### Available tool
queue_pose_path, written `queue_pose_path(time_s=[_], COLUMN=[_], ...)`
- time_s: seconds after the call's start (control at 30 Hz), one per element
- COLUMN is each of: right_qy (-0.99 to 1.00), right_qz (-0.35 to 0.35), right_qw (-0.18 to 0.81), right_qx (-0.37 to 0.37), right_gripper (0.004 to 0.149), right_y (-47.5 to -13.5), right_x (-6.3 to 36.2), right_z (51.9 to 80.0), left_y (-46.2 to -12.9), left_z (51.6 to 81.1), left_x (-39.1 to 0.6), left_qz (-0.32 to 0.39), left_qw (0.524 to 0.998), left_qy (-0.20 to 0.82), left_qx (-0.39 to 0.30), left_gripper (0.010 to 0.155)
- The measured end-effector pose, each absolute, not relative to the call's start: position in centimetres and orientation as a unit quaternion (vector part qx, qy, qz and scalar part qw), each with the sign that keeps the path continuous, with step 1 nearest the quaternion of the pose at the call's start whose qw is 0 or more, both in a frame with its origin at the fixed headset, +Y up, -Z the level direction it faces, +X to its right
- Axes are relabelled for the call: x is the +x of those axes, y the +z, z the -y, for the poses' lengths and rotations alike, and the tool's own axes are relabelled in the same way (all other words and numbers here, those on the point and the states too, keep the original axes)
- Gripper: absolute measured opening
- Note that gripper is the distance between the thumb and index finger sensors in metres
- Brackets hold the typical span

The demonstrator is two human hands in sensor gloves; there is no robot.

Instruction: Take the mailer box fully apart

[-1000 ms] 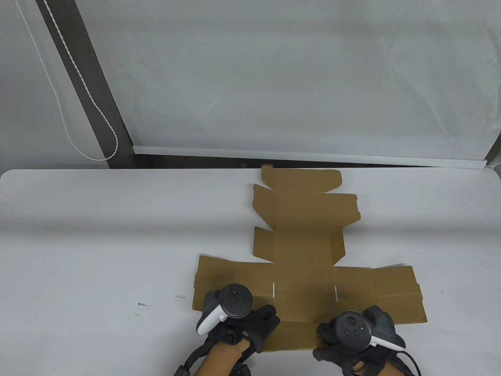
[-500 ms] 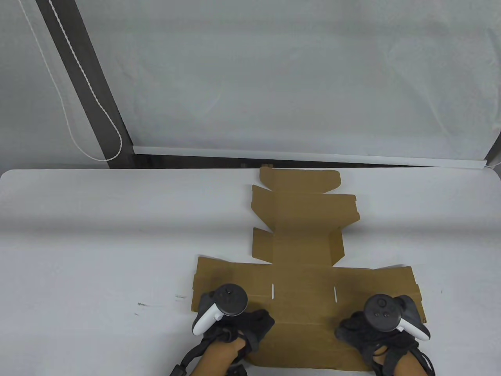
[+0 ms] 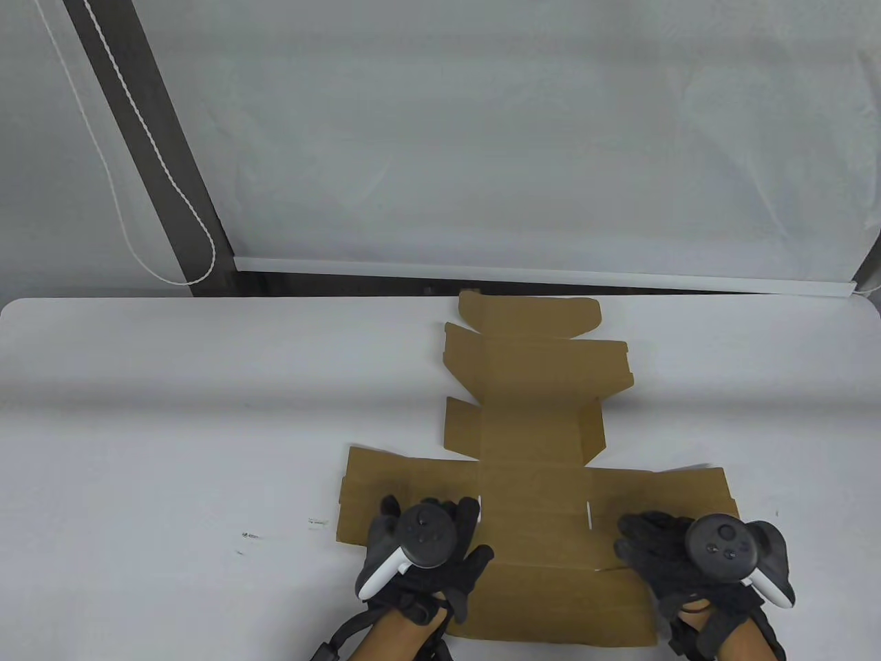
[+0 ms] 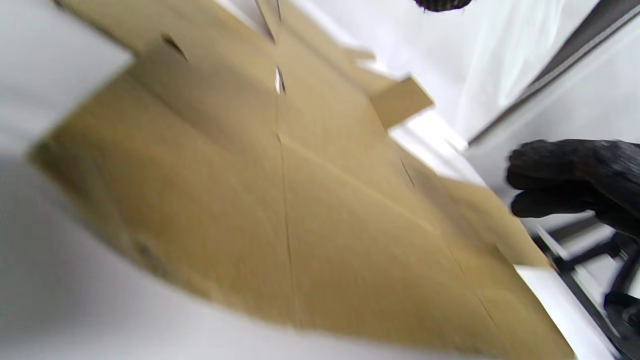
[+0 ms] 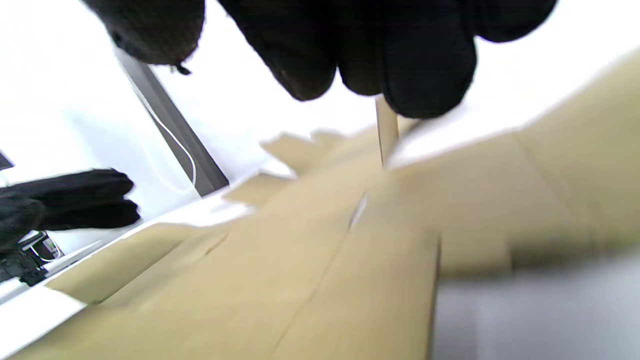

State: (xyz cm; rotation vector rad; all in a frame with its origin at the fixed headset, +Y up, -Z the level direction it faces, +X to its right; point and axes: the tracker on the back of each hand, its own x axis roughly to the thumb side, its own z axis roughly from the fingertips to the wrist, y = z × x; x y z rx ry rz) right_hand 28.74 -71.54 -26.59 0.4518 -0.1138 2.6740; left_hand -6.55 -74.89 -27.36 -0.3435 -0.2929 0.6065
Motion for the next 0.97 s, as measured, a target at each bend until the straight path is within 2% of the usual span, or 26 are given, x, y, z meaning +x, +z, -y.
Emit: queue_pose_path(time_s=[0.13, 0.3, 0.43, 0.5, 0.67, 0.97], right_qy=[0.959, 0.963, 0.965, 0.966, 0.969, 0.972], right_qz=[0.123, 0.110, 0.122, 0.127, 0.109, 0.037], right_qw=[0.194, 0.179, 0.167, 0.162, 0.159, 0.169], right_qx=[0.164, 0.168, 0.160, 0.158, 0.158, 0.160], right_gripper=[0.063, 0.062, 0.063, 0.063, 0.065, 0.063], right_y=[-25.9, -25.9, -25.7, -25.5, -25.3, -26.0], right_x=[28.3, 28.1, 28.4, 28.4, 28.3, 28.0], right_z=[70.7, 71.1, 71.0, 70.9, 71.0, 72.3], left_y=[-27.7, -28.0, -27.9, -27.8, -27.4, -27.8], left_z=[74.1, 74.7, 75.4, 75.3, 75.0, 75.8], left_x=[-8.7, -9.4, -7.9, -7.0, -6.2, -6.7], left_qz=[0.111, 0.093, 0.106, 0.117, 0.127, 0.109], left_qw=[0.935, 0.929, 0.932, 0.938, 0.945, 0.934], left_qy=[0.321, 0.333, 0.293, 0.268, 0.246, 0.261], left_qx=[-0.102, -0.132, -0.183, -0.185, -0.174, -0.217], left_gripper=[0.076, 0.077, 0.078, 0.078, 0.081, 0.082])
